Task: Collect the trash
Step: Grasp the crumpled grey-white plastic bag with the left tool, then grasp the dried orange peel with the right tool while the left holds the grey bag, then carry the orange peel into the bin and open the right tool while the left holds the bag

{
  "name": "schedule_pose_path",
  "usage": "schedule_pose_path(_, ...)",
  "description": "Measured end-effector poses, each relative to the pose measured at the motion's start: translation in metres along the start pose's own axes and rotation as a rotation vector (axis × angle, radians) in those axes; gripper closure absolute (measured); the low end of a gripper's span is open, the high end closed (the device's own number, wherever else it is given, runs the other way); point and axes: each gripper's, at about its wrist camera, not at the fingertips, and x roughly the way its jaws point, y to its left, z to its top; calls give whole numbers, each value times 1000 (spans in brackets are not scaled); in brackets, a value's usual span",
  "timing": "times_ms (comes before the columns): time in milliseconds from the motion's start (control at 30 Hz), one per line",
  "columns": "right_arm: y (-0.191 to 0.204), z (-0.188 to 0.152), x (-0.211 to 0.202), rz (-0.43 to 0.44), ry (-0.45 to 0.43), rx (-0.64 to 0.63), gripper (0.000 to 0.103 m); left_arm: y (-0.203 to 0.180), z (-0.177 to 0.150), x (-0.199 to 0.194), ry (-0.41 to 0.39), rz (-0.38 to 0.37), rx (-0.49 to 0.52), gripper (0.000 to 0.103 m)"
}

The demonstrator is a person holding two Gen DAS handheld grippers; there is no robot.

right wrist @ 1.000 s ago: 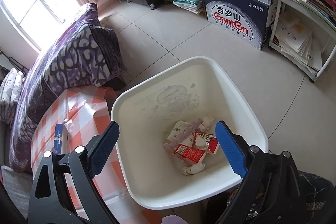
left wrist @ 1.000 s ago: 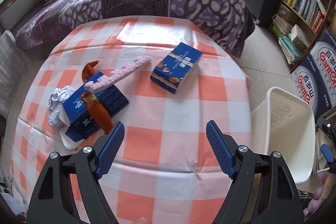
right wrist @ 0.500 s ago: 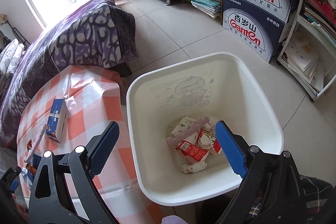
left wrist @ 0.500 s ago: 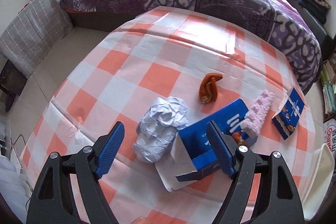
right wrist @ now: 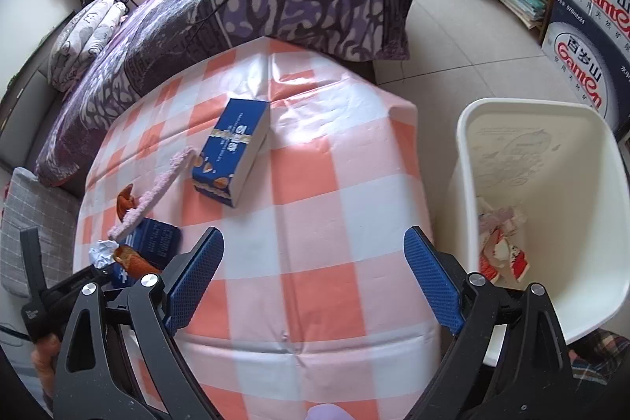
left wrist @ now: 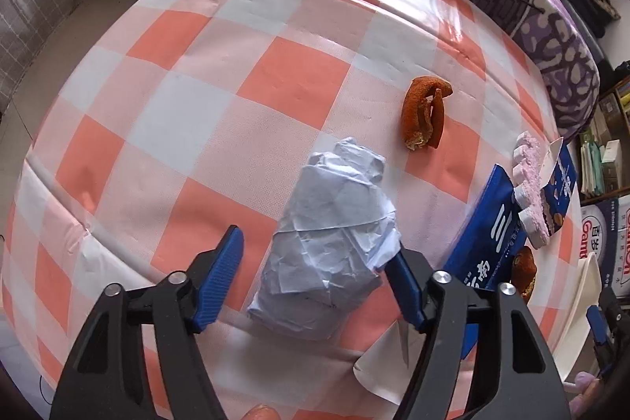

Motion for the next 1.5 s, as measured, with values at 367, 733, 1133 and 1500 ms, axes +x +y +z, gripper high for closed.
schedule_pose_path(367,102,-25,35,161,113,-221,14,45,11,-53,-126,-105,-151,57)
schedule_pose_path(733,141,-52,65,239,186,-401,55,63,8,-76,-165,-141,-193,57)
schedule_pose_path(1133,153,-50,21,246,29,-451,81,57,-1,-93,-254,-127,-187,57)
schedule_pose_path(1500,142,-40,-20,210,-110,-454,81,43,-16,-109,-341,-123,-186,57)
